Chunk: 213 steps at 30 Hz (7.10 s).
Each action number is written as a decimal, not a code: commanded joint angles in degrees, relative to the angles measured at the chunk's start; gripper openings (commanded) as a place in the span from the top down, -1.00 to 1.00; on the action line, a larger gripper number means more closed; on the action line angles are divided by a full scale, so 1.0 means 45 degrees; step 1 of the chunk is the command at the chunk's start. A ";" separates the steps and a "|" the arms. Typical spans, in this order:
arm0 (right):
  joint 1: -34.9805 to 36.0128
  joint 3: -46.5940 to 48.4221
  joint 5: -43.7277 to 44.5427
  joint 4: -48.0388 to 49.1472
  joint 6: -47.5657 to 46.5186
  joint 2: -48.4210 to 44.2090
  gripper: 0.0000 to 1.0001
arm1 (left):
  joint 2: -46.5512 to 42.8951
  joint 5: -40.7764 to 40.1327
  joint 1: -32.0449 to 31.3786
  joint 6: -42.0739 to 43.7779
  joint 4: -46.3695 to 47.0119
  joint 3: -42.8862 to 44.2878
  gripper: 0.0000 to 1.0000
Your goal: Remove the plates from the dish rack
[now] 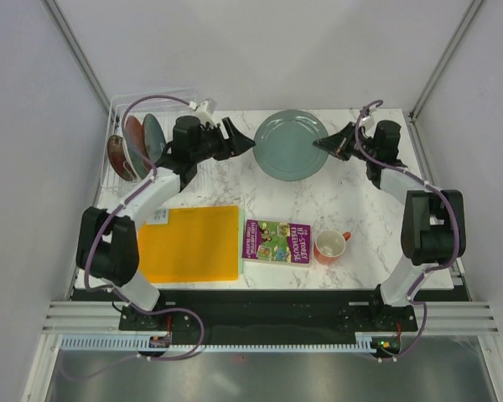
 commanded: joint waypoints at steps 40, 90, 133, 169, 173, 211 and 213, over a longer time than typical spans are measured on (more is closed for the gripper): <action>-0.0340 1.0115 0.8637 -0.9797 -0.5941 0.6824 -0.96 | -0.8817 -1.0405 -0.0036 0.6797 -0.2878 -0.4197 -0.87; 0.0735 0.1049 0.9174 -0.8802 -0.7330 -0.4021 -0.96 | 0.1262 -1.6302 0.2583 0.9551 -0.1628 0.1896 0.95; 0.2472 0.1479 0.1479 -0.2440 -0.2488 -0.2381 -0.96 | -0.4343 -0.1036 0.0453 -0.0638 -0.2024 0.0787 0.95; 0.0892 0.4598 0.4212 -0.4505 -0.3404 0.0367 1.00 | -0.6704 -0.6439 0.0452 0.3477 -0.3248 -0.2300 -0.64; 0.0521 0.5539 0.4232 -0.4466 -0.3442 0.1933 1.00 | -0.7642 -0.7767 0.0433 0.4258 -0.3405 -0.3236 -0.65; -0.0261 0.9699 0.4544 -0.7081 -0.4262 0.7132 -0.74 | -1.0534 -0.9996 0.0433 0.5549 -0.4245 -0.5309 -0.73; -0.0145 0.9856 0.4991 -0.7783 -0.4866 0.7112 -0.86 | -1.0554 -0.9997 0.0433 0.5549 -0.4245 -0.5348 -0.73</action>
